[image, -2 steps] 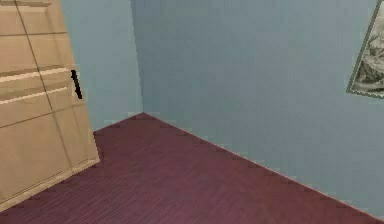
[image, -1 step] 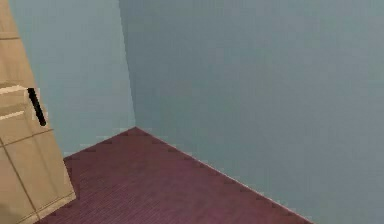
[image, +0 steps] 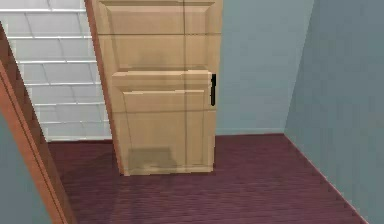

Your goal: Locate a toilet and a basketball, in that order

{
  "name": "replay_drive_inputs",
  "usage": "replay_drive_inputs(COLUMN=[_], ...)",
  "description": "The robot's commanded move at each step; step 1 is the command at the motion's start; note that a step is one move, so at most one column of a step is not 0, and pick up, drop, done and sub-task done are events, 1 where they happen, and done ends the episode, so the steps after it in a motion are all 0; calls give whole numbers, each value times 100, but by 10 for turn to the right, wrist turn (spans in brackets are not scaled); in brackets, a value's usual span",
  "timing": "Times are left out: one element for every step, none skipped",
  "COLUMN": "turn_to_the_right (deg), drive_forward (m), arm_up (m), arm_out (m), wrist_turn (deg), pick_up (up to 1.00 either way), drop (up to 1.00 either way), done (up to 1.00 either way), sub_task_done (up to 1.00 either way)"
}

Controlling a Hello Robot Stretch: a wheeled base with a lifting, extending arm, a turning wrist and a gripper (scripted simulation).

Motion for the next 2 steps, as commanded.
replay_drive_inputs(turn_to_the_right=[-60,0], drive_forward=[0,10], arm_up=[0,0], arm_out=[0,0], wrist_turn=[0,0], pick_up=[0,0], drop=[0,0], done=[0,0], sub_task_done=[0,0])
